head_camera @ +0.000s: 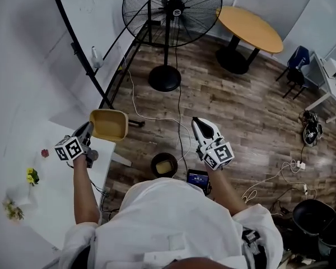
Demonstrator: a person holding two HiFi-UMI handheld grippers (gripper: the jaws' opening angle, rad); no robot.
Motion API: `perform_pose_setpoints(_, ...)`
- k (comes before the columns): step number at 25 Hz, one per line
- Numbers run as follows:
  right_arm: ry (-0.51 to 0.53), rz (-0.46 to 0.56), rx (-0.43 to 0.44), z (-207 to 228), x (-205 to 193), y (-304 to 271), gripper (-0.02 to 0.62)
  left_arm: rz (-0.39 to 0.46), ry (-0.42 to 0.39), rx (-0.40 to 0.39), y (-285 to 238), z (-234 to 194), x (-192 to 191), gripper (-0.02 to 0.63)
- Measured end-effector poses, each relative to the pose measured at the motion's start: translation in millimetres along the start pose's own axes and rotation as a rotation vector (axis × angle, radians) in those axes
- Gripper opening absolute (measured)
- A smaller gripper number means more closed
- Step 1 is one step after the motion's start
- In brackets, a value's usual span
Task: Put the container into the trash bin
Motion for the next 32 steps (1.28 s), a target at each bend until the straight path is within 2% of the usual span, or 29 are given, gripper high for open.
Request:
perform_pose_setpoints(9,0.001,-0.035,-0.091,36.3,-3.1,67.3,0.041,-0.091,-0.022,-0.067,-57.8,53.5,-33.0,0.020)
perform_pose_setpoints(20,-0.006,-0.098,-0.176,64.7,-28.2,147.8,0.042,-0.217,-0.023,-0.105,-121.4,95.9,-112.3,0.021)
perform_pose_setpoints(23,0.044,-0.142,-0.161,61.1,-33.6,164.0,0.041,-0.263,-0.024,-0.099,-126.3,105.2,-137.9,0.020)
perform_pose_setpoints(28,0.094,-0.151,-0.107,72.4,-69.1,144.2,0.041,-0.258,-0.012,-0.095,-160.3,87.4,-166.9,0.021)
perform_pose_setpoints(32,0.046,-0.225,-0.062,54.0,-102.5,154.3,0.041,-0.336,0.032,-0.041,-151.4,62.6,-225.3,0.021)
Point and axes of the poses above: the fingertips, and each gripper's own axes: y backward along the fingers, z to its right, x out of its top, the point moved 5 cm from there along y, backward along the fingers, and after that the axes turned 14 degrees about y, right-handed, at the moved point
